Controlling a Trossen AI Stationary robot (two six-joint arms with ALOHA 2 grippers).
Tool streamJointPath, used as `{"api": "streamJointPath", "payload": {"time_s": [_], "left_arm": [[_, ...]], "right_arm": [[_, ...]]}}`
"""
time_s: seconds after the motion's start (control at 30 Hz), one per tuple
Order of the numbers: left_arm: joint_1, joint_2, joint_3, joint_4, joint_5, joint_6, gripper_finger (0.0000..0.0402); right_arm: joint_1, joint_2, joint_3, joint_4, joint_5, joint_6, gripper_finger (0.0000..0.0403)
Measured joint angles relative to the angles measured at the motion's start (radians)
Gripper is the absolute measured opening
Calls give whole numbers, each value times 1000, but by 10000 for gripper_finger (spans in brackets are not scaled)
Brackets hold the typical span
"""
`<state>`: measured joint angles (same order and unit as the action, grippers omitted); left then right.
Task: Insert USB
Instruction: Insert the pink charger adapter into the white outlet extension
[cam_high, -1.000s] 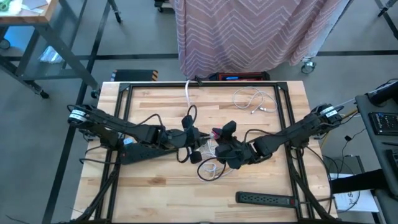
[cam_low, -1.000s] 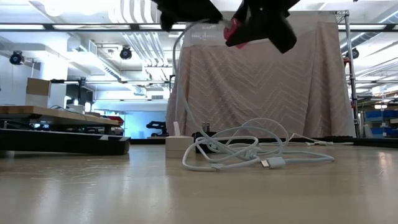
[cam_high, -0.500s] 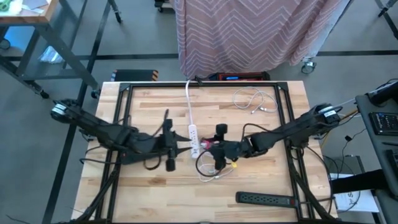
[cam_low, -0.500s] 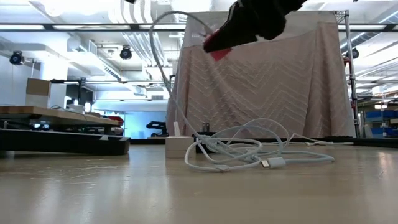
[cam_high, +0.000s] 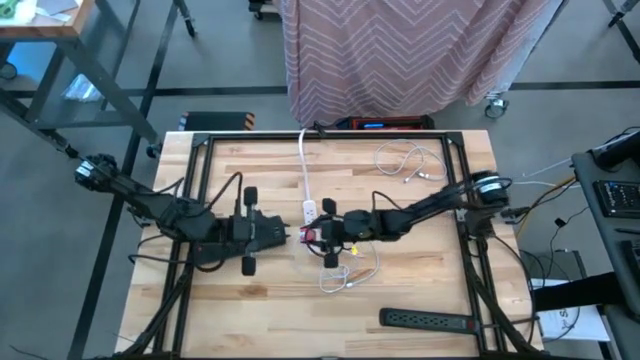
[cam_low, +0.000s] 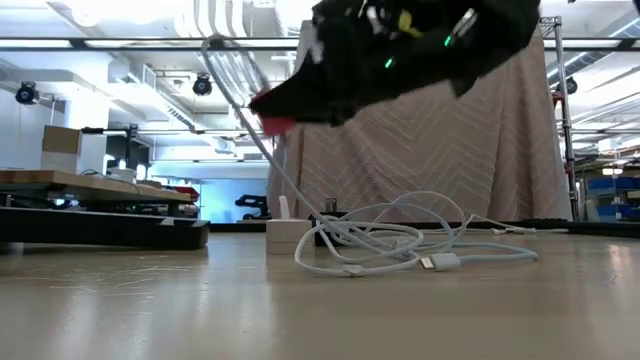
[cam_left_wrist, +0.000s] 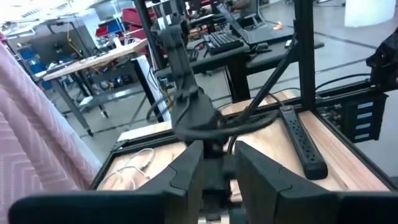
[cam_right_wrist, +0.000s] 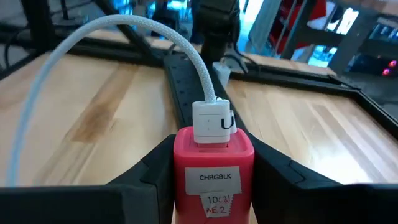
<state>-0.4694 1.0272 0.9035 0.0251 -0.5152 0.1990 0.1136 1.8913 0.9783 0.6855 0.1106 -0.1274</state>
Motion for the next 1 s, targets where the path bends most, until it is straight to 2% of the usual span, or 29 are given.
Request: {"api": "streamJointPath", "payload": {"time_s": [0.3, 0.53, 1.0], "left_arm": [[-7, 3, -2, -74, 2, -22, 63], [-7, 3, -2, -75, 1, -22, 64], [-7, 9, -2, -71, 1, -28, 56]], "right_arm": [[-97, 175, -30, 292, -120, 99, 134], [-147, 206, -55, 293, -189, 135, 134], [-155, 190, -121, 292, -204, 151, 134]]}}
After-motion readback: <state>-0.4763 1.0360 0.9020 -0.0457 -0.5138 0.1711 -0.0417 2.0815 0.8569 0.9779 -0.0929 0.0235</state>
